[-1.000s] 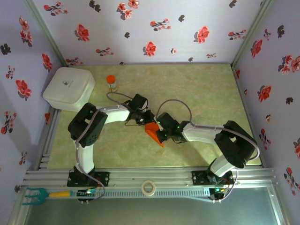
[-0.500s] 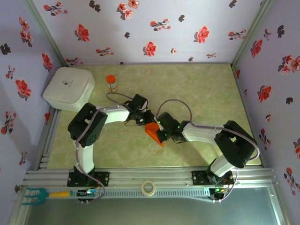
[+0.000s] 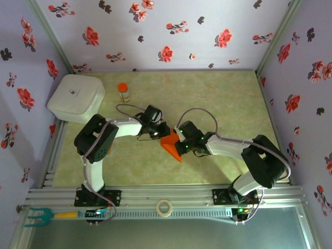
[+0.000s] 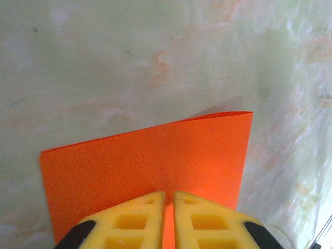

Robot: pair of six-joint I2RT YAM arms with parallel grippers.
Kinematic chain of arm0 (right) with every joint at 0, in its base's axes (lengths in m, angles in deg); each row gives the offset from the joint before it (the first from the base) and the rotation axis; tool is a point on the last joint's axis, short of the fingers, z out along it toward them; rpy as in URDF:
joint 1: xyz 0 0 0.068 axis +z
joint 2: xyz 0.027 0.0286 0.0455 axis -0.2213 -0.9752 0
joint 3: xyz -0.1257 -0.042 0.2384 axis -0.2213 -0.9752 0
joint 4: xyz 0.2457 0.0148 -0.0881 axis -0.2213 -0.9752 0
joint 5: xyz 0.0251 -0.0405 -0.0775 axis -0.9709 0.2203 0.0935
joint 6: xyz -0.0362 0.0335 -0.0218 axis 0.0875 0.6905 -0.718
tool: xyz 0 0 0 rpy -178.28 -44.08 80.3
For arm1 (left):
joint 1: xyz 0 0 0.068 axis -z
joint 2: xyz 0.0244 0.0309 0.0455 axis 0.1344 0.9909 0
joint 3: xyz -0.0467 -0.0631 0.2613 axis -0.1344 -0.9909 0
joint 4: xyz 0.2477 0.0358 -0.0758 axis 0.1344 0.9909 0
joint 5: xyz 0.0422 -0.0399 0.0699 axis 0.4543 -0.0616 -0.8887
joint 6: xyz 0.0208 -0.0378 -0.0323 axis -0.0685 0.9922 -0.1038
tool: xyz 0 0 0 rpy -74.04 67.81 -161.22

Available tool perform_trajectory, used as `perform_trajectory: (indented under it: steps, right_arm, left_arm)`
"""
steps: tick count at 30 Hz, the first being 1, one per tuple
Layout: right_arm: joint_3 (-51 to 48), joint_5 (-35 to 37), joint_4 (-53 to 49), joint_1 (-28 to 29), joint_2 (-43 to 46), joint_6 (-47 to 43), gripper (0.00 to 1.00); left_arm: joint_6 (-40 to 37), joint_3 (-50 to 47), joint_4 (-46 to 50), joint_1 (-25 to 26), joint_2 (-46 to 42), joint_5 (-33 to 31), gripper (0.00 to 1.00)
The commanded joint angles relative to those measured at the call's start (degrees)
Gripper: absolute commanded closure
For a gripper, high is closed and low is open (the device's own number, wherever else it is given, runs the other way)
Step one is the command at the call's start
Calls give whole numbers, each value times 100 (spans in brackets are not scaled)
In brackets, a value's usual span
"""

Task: Fold a paper plane with a square sheet of paper (pick it up from the middle)
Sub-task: Third fold the triangle at the center of the table.

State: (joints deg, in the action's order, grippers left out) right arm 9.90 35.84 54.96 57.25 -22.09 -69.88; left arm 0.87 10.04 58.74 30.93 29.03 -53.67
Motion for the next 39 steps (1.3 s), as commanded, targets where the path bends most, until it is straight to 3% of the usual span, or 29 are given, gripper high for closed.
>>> perform_trajectory:
  steps: [1,39]
  right_arm:
    - [-61,-105,14,-57,21,78,100]
    - [80,-131,-37,-74,-391,67,100]
  left_arm:
    - [22,-141,173,-44,-46,-16,87]
    - [-76,167,349,-51,-96,12,87]
